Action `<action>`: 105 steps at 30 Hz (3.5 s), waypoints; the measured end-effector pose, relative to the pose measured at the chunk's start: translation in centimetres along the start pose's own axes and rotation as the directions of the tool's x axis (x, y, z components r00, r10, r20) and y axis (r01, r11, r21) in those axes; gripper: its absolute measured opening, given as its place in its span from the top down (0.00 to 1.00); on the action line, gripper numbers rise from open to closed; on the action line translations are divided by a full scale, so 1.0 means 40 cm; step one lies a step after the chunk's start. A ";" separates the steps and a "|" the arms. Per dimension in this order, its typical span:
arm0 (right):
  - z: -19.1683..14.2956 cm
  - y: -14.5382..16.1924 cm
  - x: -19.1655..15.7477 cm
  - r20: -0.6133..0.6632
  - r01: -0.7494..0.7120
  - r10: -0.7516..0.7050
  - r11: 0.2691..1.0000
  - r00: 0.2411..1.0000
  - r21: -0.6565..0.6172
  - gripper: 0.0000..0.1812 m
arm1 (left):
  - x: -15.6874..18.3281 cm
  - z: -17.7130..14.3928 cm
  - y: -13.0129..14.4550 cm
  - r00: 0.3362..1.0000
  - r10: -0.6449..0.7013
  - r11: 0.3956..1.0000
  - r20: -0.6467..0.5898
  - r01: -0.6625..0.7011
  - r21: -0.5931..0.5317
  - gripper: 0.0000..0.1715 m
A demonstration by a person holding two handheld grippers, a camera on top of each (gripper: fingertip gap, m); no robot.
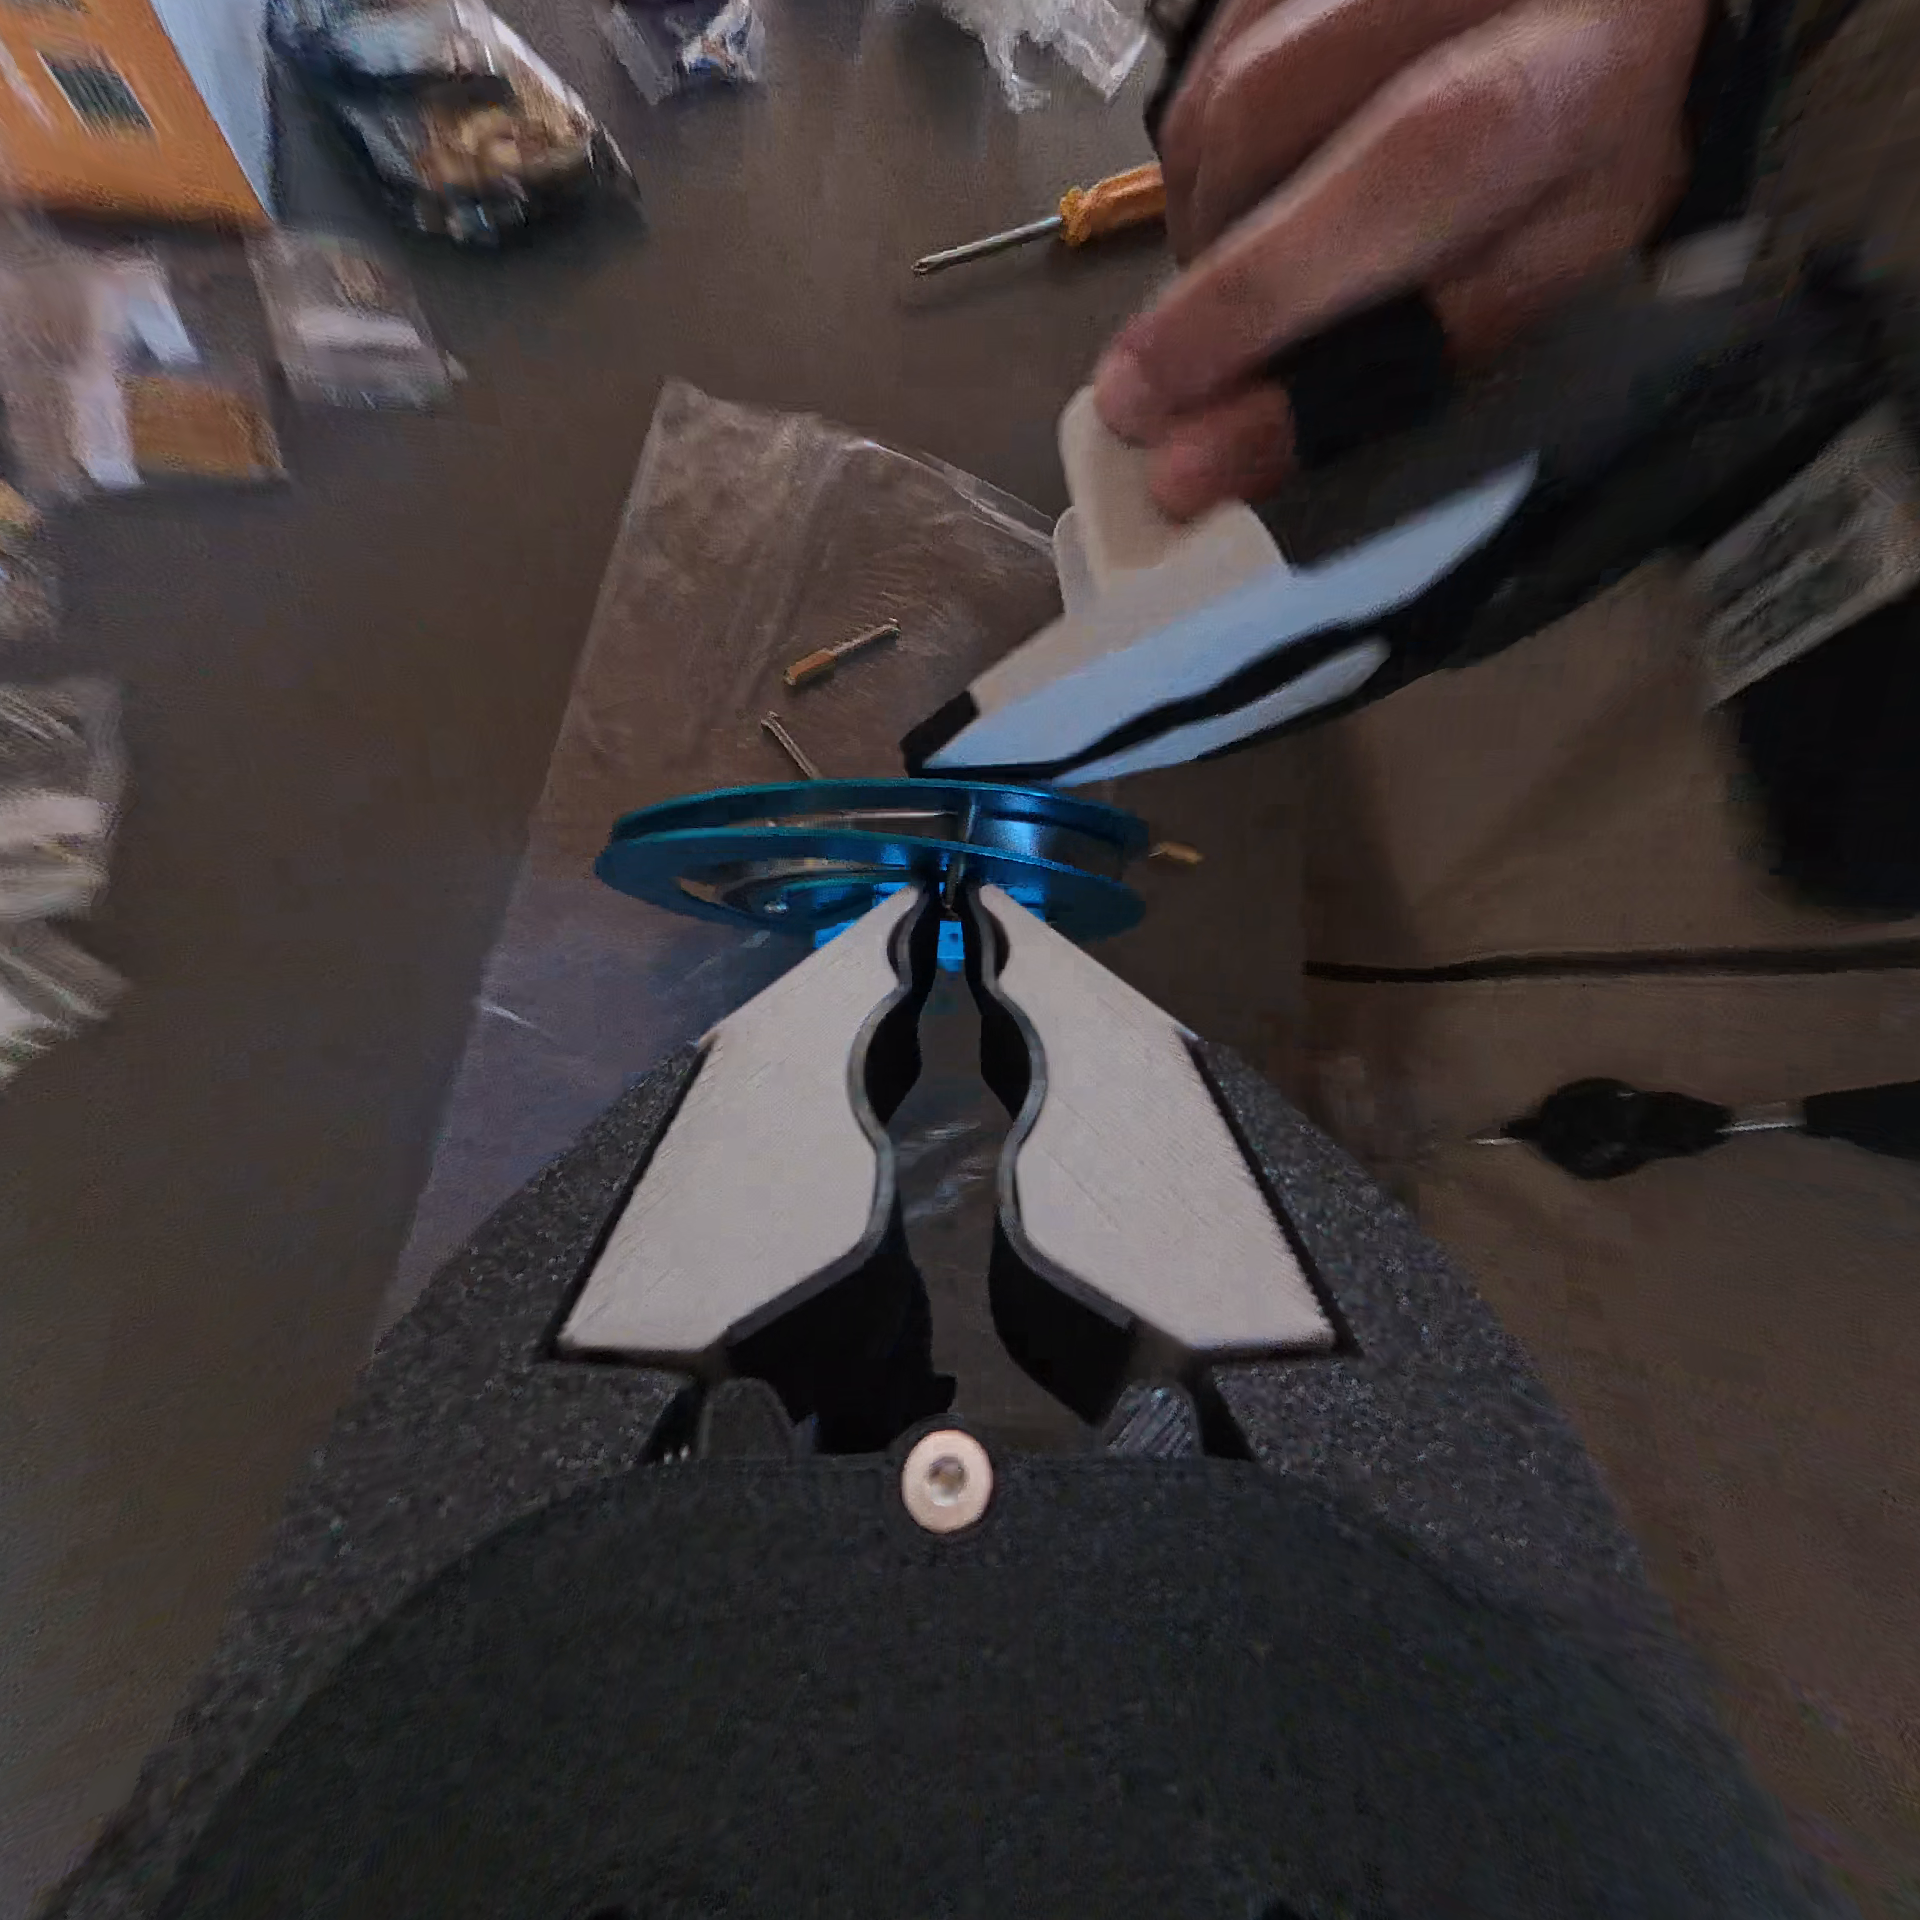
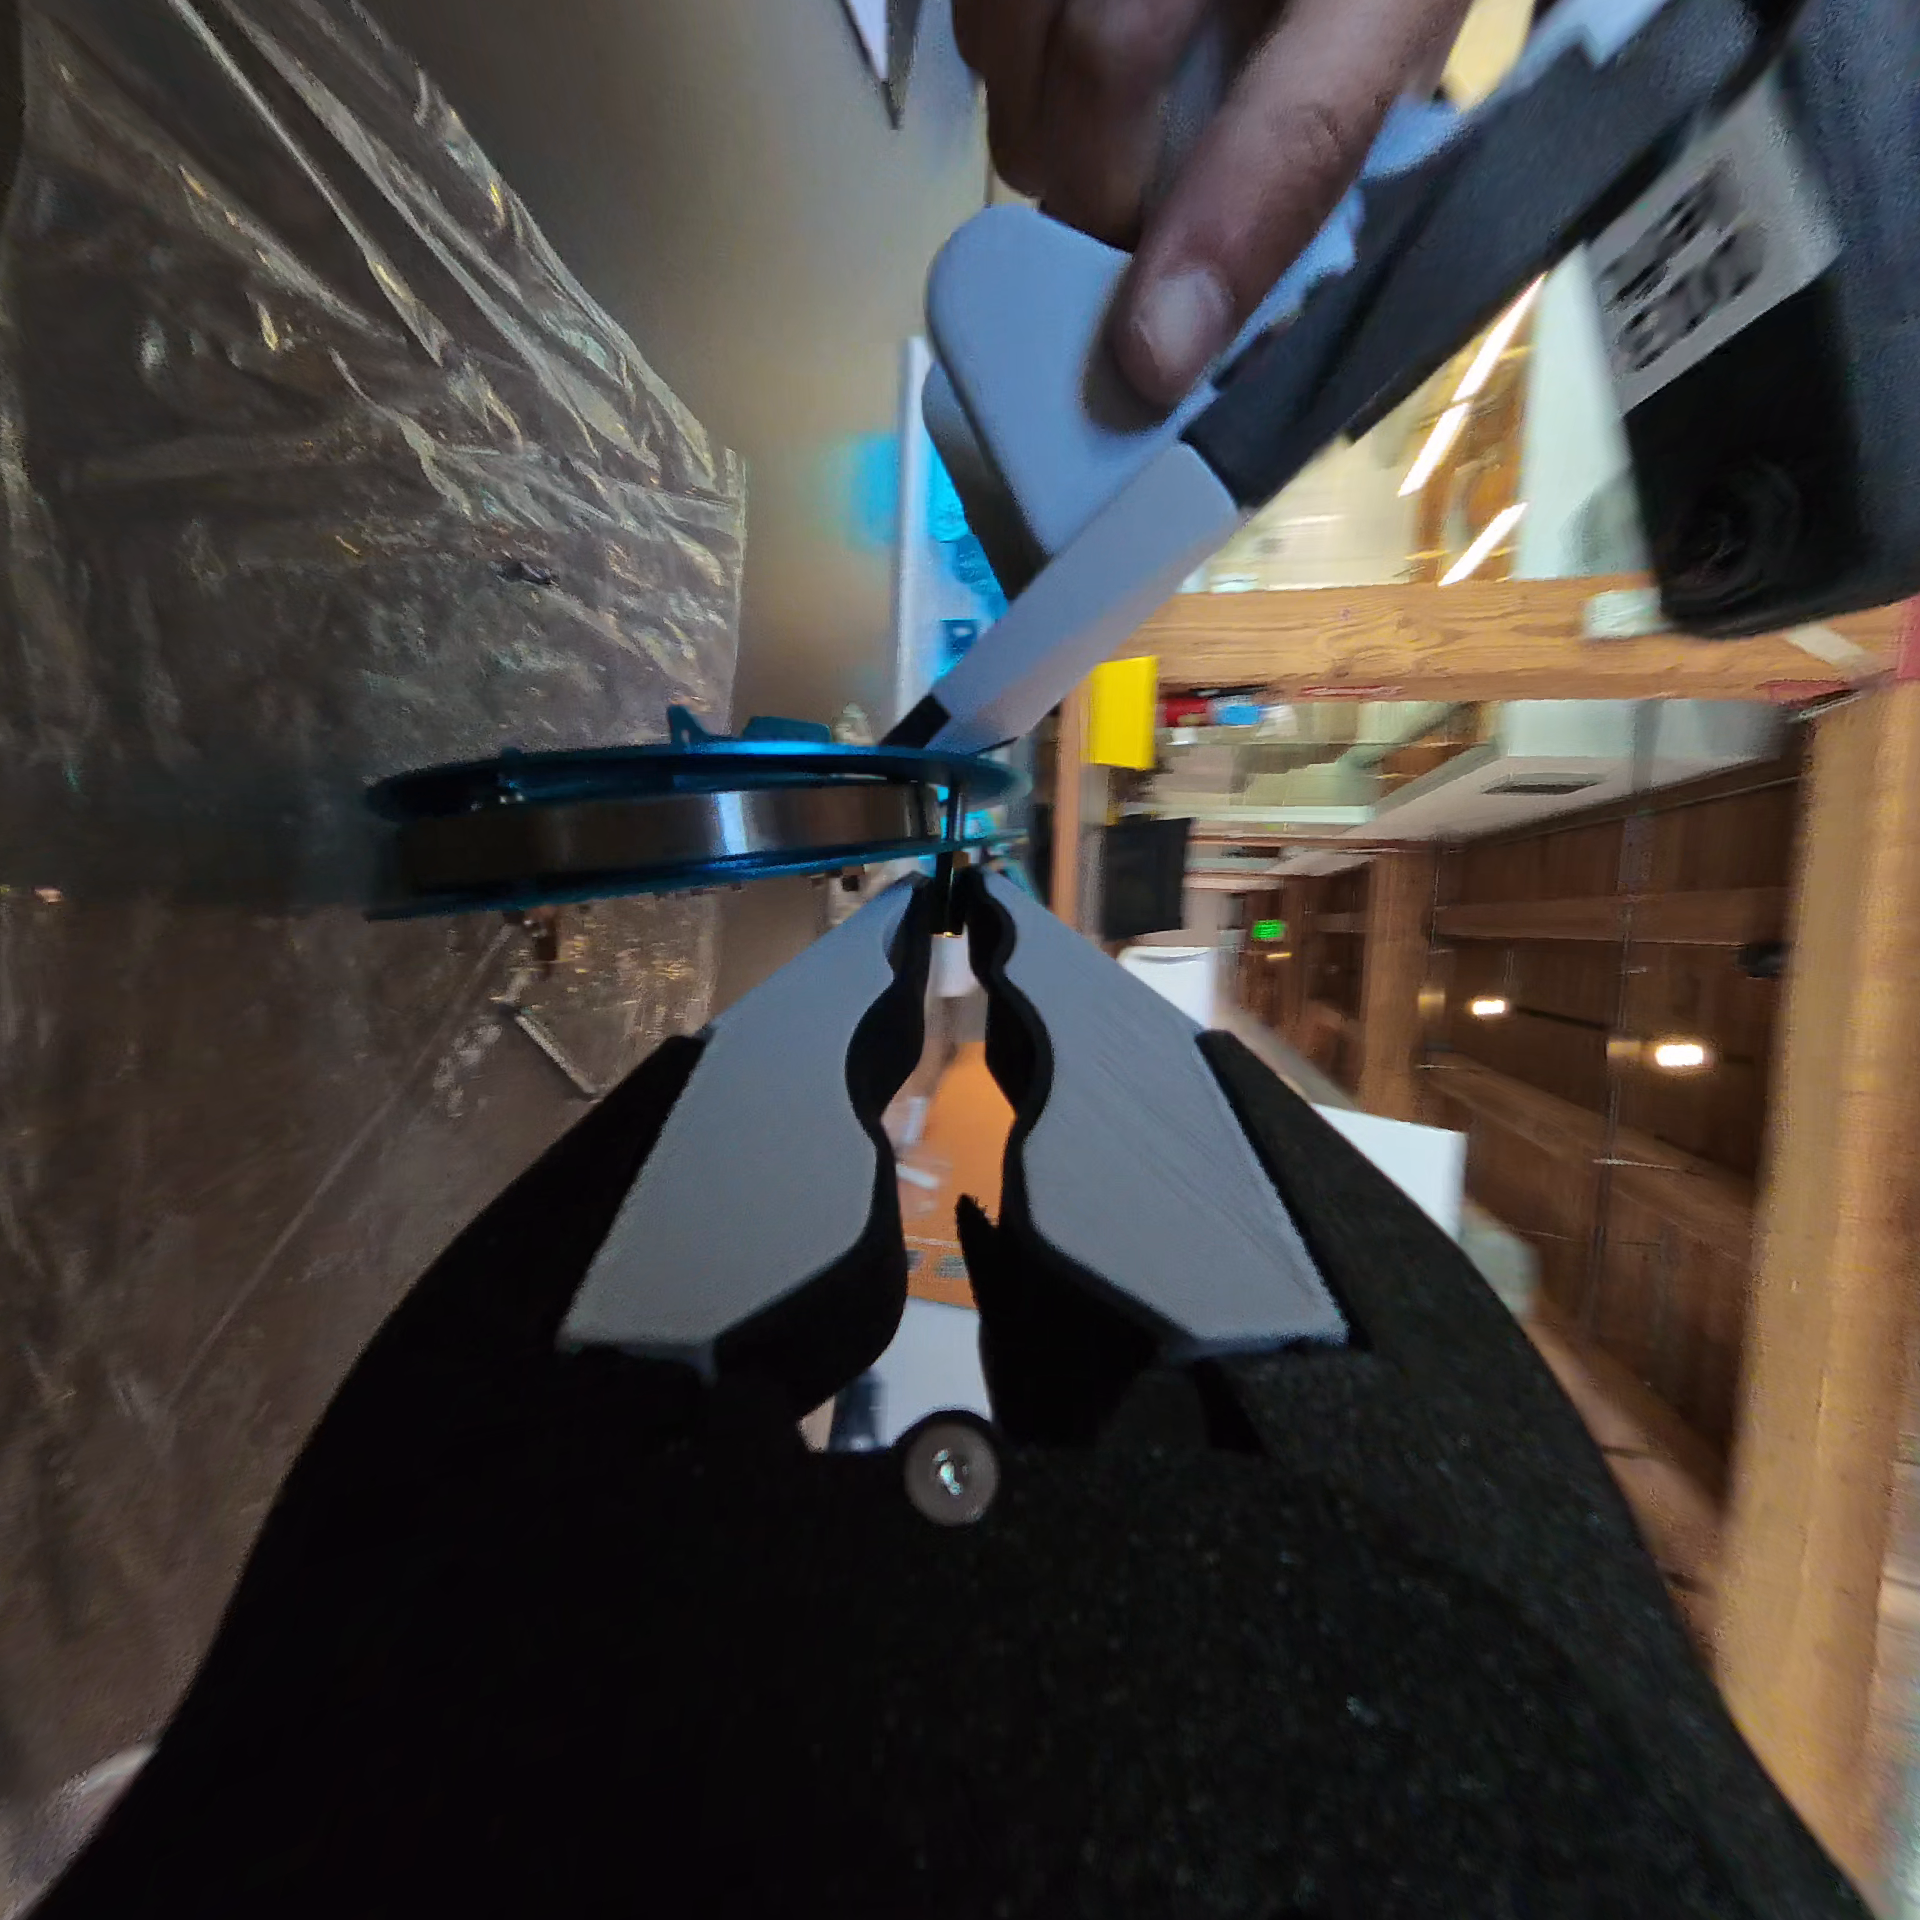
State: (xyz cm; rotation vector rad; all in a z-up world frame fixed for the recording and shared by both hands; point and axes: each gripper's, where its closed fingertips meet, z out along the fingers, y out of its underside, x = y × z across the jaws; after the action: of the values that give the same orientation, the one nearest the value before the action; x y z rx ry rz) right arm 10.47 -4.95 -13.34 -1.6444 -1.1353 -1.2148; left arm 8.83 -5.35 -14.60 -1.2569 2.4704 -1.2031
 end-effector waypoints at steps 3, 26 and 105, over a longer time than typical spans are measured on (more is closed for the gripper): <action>-0.004 0.004 -0.017 0.371 -0.366 0.360 0.929 0.856 -0.057 0.98 | -0.009 0.005 -0.004 0.862 0.409 0.912 0.298 -0.397 -0.103 0.99; -0.051 -0.020 -0.038 0.704 -0.681 0.688 0.433 -0.174 -0.591 0.88 | -0.014 0.006 -0.008 0.510 0.700 0.697 0.499 -0.640 -0.324 0.98; 0.109 -0.028 0.012 0.875 -0.881 0.319 0.186 -0.365 -0.435 0.89 | -0.069 -0.071 0.151 0.993 0.118 0.967 0.010 -0.117 0.226 0.67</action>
State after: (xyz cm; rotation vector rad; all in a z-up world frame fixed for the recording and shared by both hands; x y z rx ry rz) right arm 10.64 -0.45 -13.83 -1.9779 -0.4789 1.2009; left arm 5.60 0.40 -17.53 -1.0341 2.2940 -1.4082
